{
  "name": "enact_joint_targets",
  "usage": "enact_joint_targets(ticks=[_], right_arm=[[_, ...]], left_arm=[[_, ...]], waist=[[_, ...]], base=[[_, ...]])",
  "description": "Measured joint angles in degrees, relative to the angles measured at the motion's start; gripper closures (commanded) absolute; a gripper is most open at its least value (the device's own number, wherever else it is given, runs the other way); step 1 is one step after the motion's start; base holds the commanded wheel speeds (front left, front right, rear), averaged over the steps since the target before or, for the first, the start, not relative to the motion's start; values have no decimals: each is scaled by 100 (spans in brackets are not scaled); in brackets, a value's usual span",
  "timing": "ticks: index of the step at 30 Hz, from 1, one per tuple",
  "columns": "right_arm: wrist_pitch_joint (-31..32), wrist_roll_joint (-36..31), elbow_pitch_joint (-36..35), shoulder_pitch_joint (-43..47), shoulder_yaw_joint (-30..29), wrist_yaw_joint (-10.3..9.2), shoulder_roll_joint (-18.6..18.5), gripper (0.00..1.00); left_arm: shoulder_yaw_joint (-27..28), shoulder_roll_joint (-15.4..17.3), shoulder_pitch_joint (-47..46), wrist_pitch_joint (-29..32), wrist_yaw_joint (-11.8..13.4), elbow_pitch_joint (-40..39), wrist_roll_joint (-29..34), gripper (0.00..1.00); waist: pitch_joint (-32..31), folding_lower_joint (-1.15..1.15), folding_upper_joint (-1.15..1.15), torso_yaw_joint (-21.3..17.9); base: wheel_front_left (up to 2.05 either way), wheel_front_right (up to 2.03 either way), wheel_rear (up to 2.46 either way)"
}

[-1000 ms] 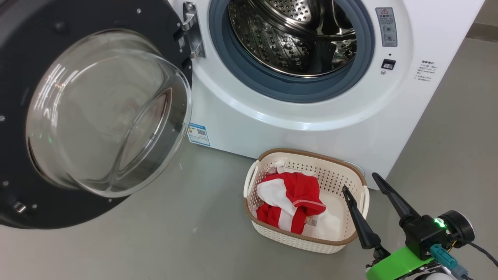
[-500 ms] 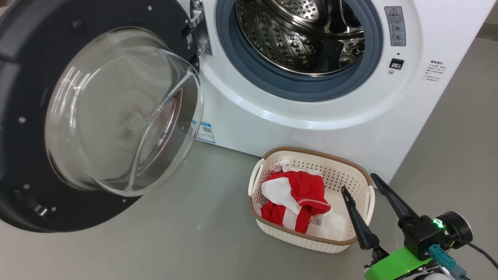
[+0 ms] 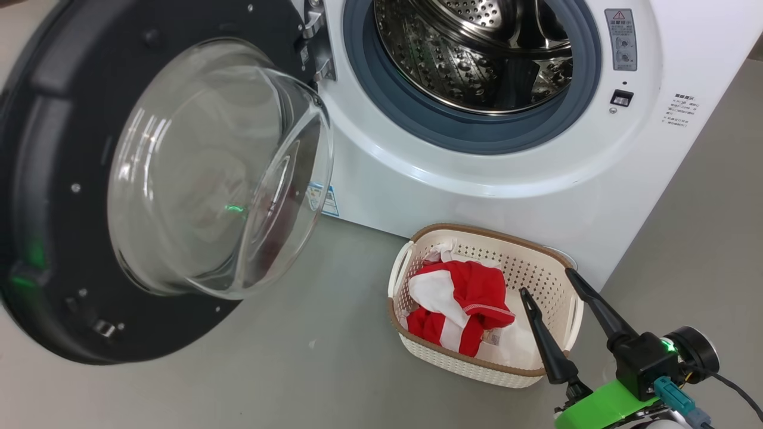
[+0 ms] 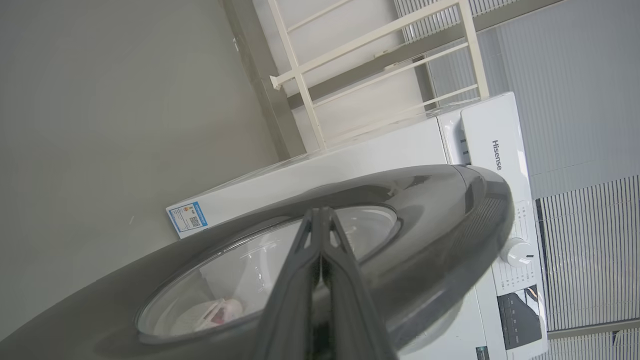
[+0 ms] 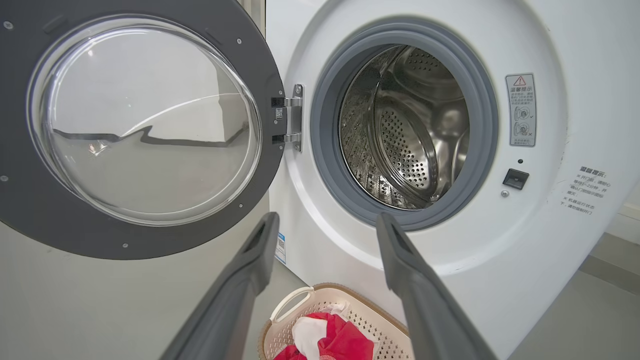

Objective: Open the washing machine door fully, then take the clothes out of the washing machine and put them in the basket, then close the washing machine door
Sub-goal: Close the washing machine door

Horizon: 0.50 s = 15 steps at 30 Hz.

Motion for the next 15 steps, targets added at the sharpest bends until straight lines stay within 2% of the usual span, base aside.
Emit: enact_joint_targets(ticks=[11, 15], right_arm=[[-52, 4, 86, -69, 19, 0, 29, 0], [-53, 10, 100, -69, 25, 0, 38, 0]], left_arm=[[-57, -627, 617, 412, 408, -1200, -201, 100], [-60, -766, 717, 520, 571, -1566, -310, 100]], waist=[[-48, 0, 0, -66], [-58, 0, 0, -100]], base=[[0, 0, 0], [0, 0, 0]])
